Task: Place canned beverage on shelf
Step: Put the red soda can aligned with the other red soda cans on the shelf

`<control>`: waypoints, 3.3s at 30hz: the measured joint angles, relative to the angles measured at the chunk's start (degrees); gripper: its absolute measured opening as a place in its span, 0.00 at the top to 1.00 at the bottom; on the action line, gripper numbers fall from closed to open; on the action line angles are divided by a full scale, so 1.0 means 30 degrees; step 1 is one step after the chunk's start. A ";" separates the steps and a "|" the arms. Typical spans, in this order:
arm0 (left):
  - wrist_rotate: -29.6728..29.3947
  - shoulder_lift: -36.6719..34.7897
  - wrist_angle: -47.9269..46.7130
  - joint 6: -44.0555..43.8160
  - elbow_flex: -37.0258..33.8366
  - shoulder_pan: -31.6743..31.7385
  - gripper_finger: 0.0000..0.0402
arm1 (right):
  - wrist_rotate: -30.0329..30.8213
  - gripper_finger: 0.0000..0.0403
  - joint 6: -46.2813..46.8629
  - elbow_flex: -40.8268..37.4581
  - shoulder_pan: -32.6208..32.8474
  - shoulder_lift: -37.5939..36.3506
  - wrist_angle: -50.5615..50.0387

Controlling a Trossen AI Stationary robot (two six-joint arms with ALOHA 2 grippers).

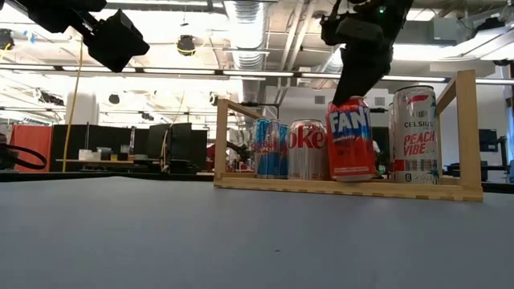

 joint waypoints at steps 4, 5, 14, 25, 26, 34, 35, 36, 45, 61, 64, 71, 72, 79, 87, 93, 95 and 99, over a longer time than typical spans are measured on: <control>0.0000 0.0000 -0.0012 0.0007 0.0000 0.0000 0.32 | 0.0058 0.58 -0.0148 -0.0072 0.0007 -0.0301 0.0059; 0.0000 0.0000 -0.0015 0.0007 0.0000 0.0000 0.32 | 0.0078 0.58 -0.0043 -0.0092 0.0000 -0.0474 0.0002; -0.0023 0.0000 -0.0005 0.0015 0.0000 0.0000 0.32 | 0.1143 0.58 0.0767 -0.1016 -0.0214 -0.1582 0.0165; -0.0105 0.0000 0.0000 0.0022 0.0000 0.0000 0.32 | 0.1724 0.58 0.1180 -0.2419 -0.0219 -0.1639 0.2176; -0.0113 0.0000 0.0000 0.0015 0.0000 0.0000 0.32 | 0.1875 0.58 0.1180 -0.2419 -0.0223 -0.1639 0.2202; -0.0125 0.0000 0.0001 0.0000 0.0000 0.0000 0.32 | 0.2066 0.58 0.1162 -0.2419 -0.0833 -0.1792 0.2186; -0.0131 0.0000 0.0001 0.0000 0.0000 0.0000 0.32 | 0.2059 0.58 0.1158 -0.2419 -0.0902 -0.1792 0.2175; -0.0131 0.0000 0.0007 0.0000 0.0000 0.0000 0.32 | 0.2053 0.58 0.1158 -0.2419 -0.0989 -0.1792 0.2156; -0.0137 0.0000 0.0002 -0.0018 0.0000 0.0000 0.32 | 0.2001 0.58 0.1303 -0.4340 -0.1100 -0.2574 0.4166; -0.0809 -0.0003 0.0168 0.0192 0.0007 0.0000 0.32 | 0.1652 0.53 0.2056 -0.5493 -0.1355 -0.3469 0.5262; -0.0816 -0.0003 0.0153 0.0215 0.0007 0.0007 0.32 | 0.1692 0.54 0.2043 -0.5464 -0.1434 -0.3337 0.5427; -0.0801 0.0000 0.0087 0.0226 0.0012 0.0000 0.32 | 0.1515 0.49 0.2164 -0.5457 -0.1727 -0.3381 0.5409; -0.0801 -0.0007 0.0087 0.0226 0.0007 0.0007 0.32 | 0.1523 0.48 0.2164 -0.5460 -0.1732 -0.3381 0.5383; -0.0801 0.0000 0.0080 0.0233 0.0007 0.0007 0.32 | 0.1530 0.45 0.1990 -0.5457 -0.1676 -0.3359 0.5018; -0.0800 0.0000 0.0080 0.0240 0.0007 0.0002 0.32 | 0.1486 0.35 0.1617 -0.5472 -0.1668 -0.3337 0.5174; -0.0809 -0.0007 0.0080 0.0240 0.0007 0.0000 0.32 | 0.0978 0.31 0.1753 -0.5395 -0.1676 -0.3330 0.5051; -0.0809 -0.0003 0.0080 0.0240 0.0007 0.0000 0.32 | 0.0707 0.31 0.1756 -0.5152 -0.1676 -0.3322 0.4998; -0.0823 0.0000 0.0080 0.0240 0.0007 0.0007 0.32 | 0.0626 0.31 0.1521 -0.4550 -0.1676 -0.3340 0.5020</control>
